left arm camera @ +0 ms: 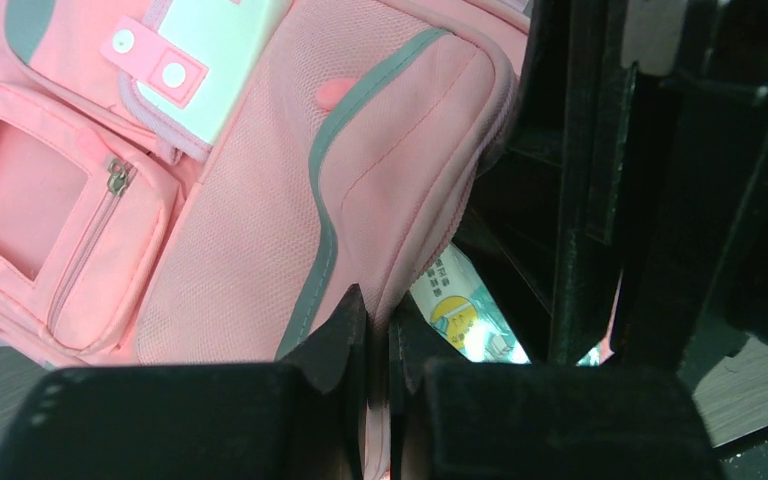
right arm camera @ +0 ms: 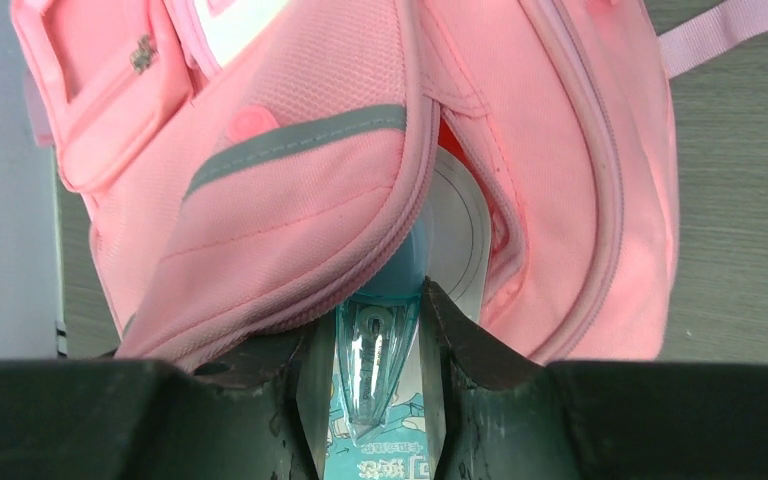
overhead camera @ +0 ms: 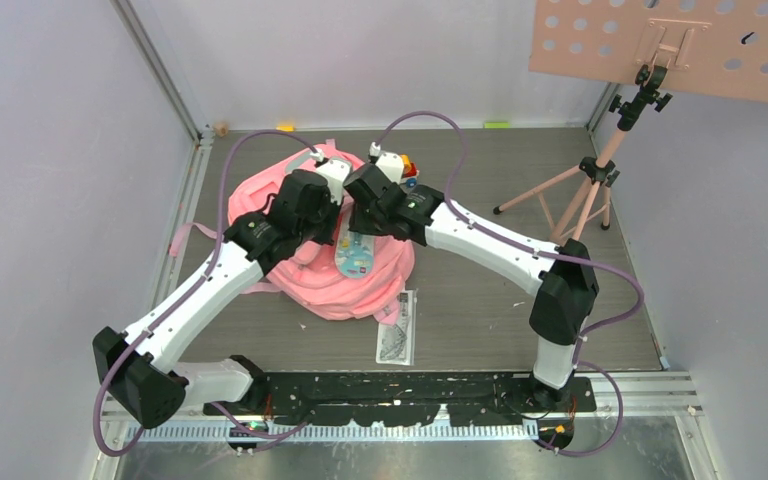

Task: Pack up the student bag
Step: Place the stationery in the student bag.

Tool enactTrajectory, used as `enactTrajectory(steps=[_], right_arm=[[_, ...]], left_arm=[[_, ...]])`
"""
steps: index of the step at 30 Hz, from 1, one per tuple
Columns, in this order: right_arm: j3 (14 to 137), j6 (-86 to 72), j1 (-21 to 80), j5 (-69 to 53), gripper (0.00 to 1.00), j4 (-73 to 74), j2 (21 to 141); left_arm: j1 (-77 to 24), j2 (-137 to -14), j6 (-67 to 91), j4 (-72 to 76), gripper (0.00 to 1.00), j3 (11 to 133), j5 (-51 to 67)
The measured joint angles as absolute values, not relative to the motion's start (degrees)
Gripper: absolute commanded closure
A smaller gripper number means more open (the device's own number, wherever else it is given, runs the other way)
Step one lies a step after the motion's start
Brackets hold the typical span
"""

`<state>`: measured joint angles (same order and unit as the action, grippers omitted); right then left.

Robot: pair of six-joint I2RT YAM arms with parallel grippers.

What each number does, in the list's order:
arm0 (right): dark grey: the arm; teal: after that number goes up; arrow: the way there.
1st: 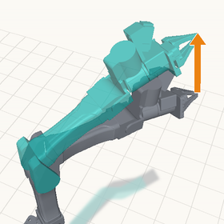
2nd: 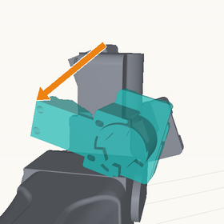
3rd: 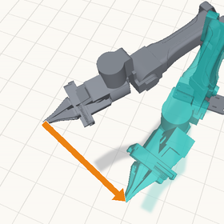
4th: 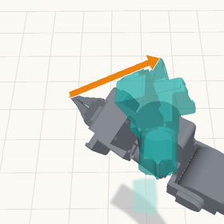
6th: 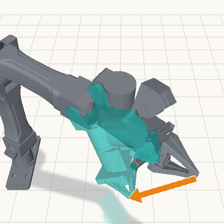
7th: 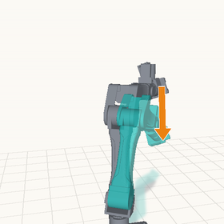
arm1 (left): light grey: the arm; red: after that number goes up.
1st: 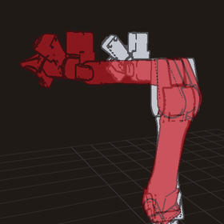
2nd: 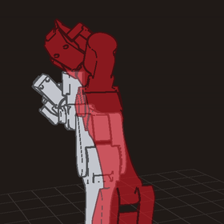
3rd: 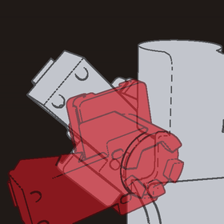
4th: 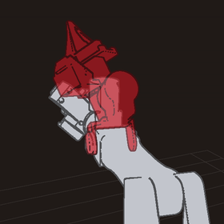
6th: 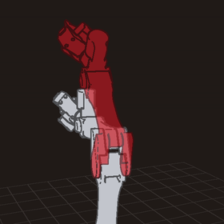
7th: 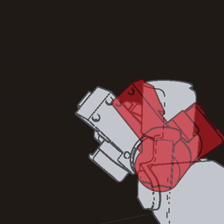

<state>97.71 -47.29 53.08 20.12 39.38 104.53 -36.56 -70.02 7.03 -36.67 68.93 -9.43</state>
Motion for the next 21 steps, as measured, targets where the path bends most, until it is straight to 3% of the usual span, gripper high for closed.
enactTrajectory(steps=[4,9,18,20,21], right_arm=[[95.8,-48.5,53.2,21.5,0.58,34.7,104.5],[93.0,-49.7,53.3,22.9,0.4,30.2,104.1],[83.7,-50.2,53.2,22.5,0.36,24.4,98.0],[81.0,-50.3,53.2,22.1,0.38,23.6,95.4],[79.4,-50.4,53.2,21.9,0.45,23.5,93.8]], left_arm=[[-36.4,-70.0,7.0,-36.6,1.0,68.9,-10.5],[-35.8,-70.0,7.1,-36.6,1.0,68.9,-11.2],[-35.3,-70.0,7.3,-36.8,1.0,68.9,-9.2],[-35.3,-70.0,7.3,-36.8,1.0,68.9,-9.0],[-35.3,-70.0,7.3,-36.9,1.0,68.9,-8.9]])
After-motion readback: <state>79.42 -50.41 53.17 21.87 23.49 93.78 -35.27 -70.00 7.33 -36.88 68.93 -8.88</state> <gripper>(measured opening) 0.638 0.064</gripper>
